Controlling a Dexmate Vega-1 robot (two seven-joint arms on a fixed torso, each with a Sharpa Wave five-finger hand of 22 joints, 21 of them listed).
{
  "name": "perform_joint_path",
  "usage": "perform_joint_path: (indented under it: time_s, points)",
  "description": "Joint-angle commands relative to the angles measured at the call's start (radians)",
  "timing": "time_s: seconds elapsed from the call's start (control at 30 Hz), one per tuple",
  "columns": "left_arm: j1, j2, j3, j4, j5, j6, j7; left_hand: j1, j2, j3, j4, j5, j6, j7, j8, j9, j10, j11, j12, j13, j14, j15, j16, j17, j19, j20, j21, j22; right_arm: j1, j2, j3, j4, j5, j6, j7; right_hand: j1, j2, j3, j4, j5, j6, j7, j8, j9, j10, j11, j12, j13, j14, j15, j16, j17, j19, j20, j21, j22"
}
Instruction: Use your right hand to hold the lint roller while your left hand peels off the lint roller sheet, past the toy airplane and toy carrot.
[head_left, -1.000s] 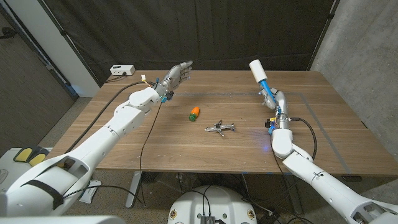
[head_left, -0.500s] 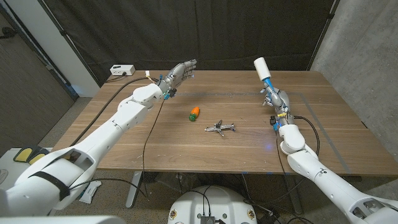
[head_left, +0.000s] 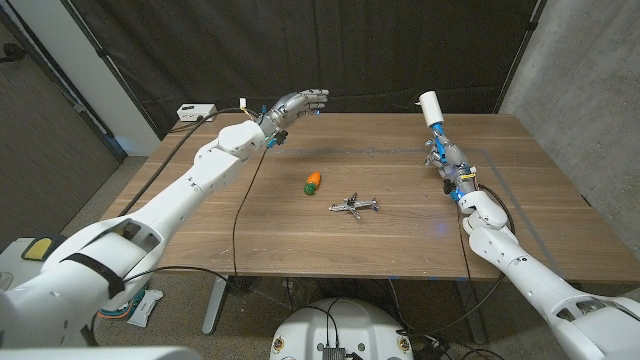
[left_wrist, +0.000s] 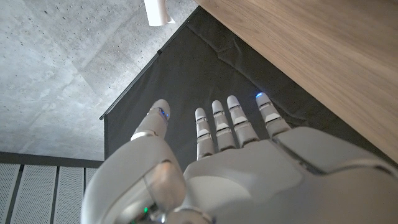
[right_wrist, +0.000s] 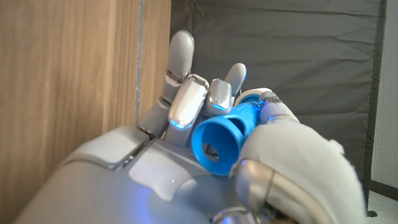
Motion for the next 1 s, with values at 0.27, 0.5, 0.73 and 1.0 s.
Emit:
perform_joint_path:
  time_s: [0.27,0.5,0.73,1.0]
  points:
    - [-0.165,-0.078,0.061,0.171,0.074,-0.058,-0.091,0.043,-0.056,-0.044,0.014,0.007,-0.003,-0.026,-0.013,0.006,-0.039,0.002,-0.001,0.027,-0.077,0.03,-0.012,0.019,-0.054,0.018,-0.017,0.008,0.026,-0.042,0.034,-0.078,0.076,-0.107,0.641,0.0,0.042,0.212,0.185,-0.015,0.158,0.073,0.012,-0.011,0.044,0.021,0.16,0.002,-0.002,-0.008,0.013,0.001,0.002,-0.014,0.015,-0.011]
    - [-0.155,-0.059,0.084,0.084,0.149,-0.075,-0.046,0.089,-0.089,-0.067,0.014,0.019,0.0,-0.05,-0.023,0.008,-0.093,0.008,-0.017,0.044,-0.16,0.073,-0.047,0.011,-0.108,0.025,-0.038,0.005,0.018,-0.057,0.029,-0.128,0.052,-0.101,0.617,-0.001,0.042,0.22,0.183,-0.021,0.16,0.075,0.016,-0.018,0.044,0.021,0.168,0.002,0.001,-0.009,0.014,0.001,0.006,-0.014,0.017,-0.02]
    - [-0.178,-0.049,0.107,0.065,0.18,-0.111,-0.105,0.129,-0.116,-0.079,0.01,0.029,0.001,-0.047,-0.028,0.009,-0.129,0.015,-0.031,0.049,-0.194,0.098,-0.065,-0.001,-0.121,0.025,-0.046,0.0,0.021,-0.048,0.029,-0.125,0.052,-0.097,0.596,-0.002,0.042,0.225,0.18,-0.024,0.158,0.076,0.018,-0.021,0.043,0.02,0.171,0.002,0.002,-0.008,0.015,0.001,0.007,-0.015,0.018,-0.026]
    - [-0.19,-0.022,0.117,0.038,0.18,-0.145,-0.2,0.182,-0.18,-0.114,0.009,0.057,-0.031,-0.035,-0.044,0.012,-0.179,0.023,-0.051,0.055,-0.242,0.107,-0.086,-0.015,-0.126,0.025,-0.054,-0.009,0.008,-0.025,0.048,-0.114,0.068,-0.081,0.549,-0.002,0.042,0.233,0.176,-0.03,0.16,0.075,0.022,-0.028,0.046,0.02,0.176,0.002,0.005,-0.008,0.015,0.001,0.01,-0.015,0.021,-0.033]
